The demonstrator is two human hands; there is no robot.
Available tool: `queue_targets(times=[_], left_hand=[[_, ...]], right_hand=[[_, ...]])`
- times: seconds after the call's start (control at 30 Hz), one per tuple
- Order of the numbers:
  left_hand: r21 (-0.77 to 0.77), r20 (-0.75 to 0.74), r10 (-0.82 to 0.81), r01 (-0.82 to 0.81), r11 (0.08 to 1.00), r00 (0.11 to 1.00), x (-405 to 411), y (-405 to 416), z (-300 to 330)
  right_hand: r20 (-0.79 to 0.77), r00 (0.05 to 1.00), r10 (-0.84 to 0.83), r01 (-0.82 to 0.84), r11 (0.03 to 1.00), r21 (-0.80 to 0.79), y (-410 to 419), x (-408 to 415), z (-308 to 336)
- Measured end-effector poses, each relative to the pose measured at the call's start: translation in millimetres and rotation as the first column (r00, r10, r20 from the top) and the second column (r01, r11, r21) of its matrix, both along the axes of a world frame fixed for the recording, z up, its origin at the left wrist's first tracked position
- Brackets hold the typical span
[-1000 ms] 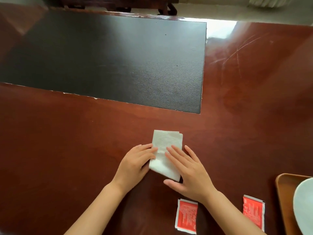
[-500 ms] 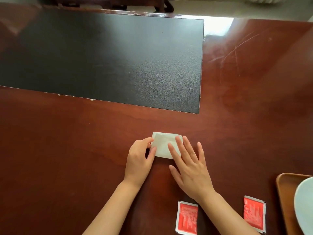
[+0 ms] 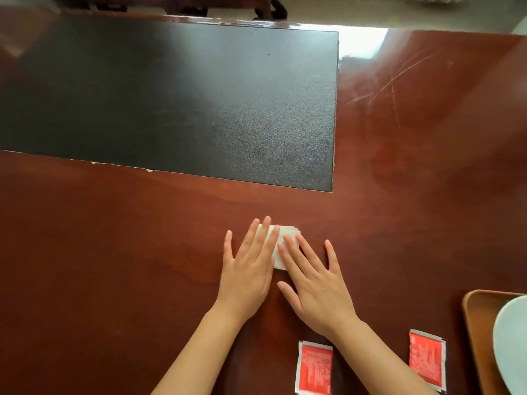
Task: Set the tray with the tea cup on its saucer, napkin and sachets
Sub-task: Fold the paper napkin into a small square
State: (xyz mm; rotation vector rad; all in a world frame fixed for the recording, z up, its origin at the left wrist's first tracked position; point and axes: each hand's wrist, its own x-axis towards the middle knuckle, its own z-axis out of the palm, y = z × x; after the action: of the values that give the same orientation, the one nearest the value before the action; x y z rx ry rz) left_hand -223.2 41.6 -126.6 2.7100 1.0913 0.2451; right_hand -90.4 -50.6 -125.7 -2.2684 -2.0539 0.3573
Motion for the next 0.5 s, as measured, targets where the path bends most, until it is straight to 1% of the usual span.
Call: queue_targets(times=[0.1, 0.2, 0.33, 0.5], left_hand=[[-0.072, -0.123, 0.015, -0.024, 0.997, 0.992, 0.0, 2.5, -1.0], [-0.065, -0.183, 0.021, -0.033, 0.997, 0.983, -0.6, 2.0, -0.4], [-0.082, -0.216, 0.036, -0.055, 0.995, 0.976, -0.4, 0.8, 2.4], [-0.107, -0.221, 0.048, -0.073, 0.992, 0.974, 0.1, 0.4, 4.1]], right_hand=[[0.009, 1.000, -0.005, 0.005, 1.000, -0.002, 0.3, -0.5, 0.5], [0.005, 1.000, -0.004, 0.004, 1.000, 0.002, 0.6, -0.5, 0.9], [0.000, 1.000, 0.008, -0.008, 1.000, 0.024, -0.8, -0.5, 2.7], [0.012, 0.999, 0.041, -0.041, 0.999, 0.017, -1.0, 0.5, 3.3]])
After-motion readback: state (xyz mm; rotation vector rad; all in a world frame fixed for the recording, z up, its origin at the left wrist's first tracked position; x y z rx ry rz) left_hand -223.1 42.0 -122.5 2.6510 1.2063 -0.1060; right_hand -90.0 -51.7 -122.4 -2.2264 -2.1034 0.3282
